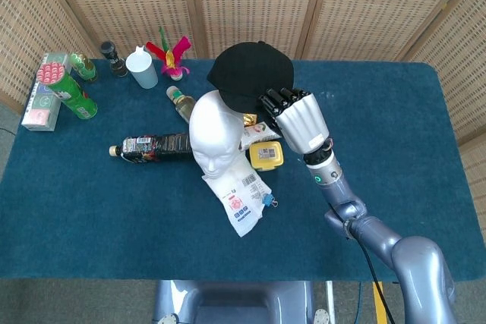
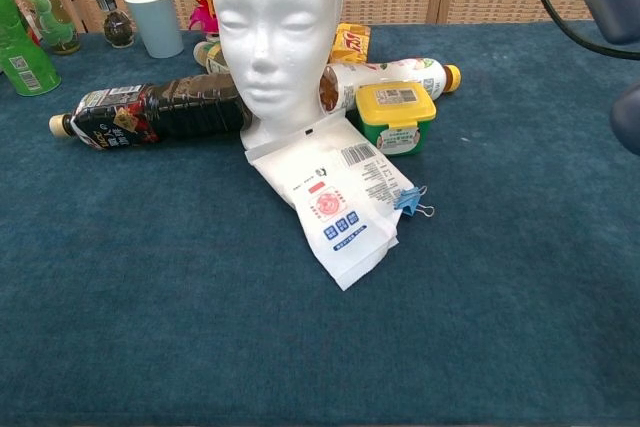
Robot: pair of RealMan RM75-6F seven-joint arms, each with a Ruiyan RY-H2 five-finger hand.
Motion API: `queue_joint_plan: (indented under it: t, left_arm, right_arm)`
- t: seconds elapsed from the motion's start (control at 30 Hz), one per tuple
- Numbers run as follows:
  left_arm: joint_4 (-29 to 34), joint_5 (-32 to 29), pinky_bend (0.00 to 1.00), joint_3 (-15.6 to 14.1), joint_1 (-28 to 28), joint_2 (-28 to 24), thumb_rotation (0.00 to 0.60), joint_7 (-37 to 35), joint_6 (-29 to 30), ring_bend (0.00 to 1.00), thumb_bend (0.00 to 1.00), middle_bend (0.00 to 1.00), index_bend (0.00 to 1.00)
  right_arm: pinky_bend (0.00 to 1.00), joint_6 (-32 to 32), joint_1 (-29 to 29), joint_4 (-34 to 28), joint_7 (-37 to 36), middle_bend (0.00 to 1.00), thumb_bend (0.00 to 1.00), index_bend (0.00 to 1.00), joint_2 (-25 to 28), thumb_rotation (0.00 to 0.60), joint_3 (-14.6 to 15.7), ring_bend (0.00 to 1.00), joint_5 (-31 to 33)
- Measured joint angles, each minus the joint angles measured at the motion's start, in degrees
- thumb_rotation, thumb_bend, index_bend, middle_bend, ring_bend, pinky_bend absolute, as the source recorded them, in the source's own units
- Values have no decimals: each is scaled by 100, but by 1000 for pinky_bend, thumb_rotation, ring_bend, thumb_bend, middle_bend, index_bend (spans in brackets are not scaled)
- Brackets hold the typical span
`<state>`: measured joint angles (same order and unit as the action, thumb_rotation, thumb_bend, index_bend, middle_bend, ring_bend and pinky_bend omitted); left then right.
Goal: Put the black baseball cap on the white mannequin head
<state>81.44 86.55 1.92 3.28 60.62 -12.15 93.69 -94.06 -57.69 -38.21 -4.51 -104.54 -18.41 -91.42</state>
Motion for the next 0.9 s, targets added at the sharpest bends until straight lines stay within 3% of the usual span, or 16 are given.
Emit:
queue_joint_plan:
  t: [0.4, 0.9]
  left_arm:
    - [-132, -36, 351, -3, 27, 32, 600, -104, -40, 374, 285, 488, 632]
    - [-360, -61, 351, 5, 26, 142, 600, -283, -99, 374, 285, 488, 632]
  right_arm:
    - [930, 118, -224, 115, 150, 668, 435, 673, -185, 600, 122, 779, -37]
    - [928, 28, -215, -529, 732, 670, 430, 673, -62, 600, 299, 779, -209]
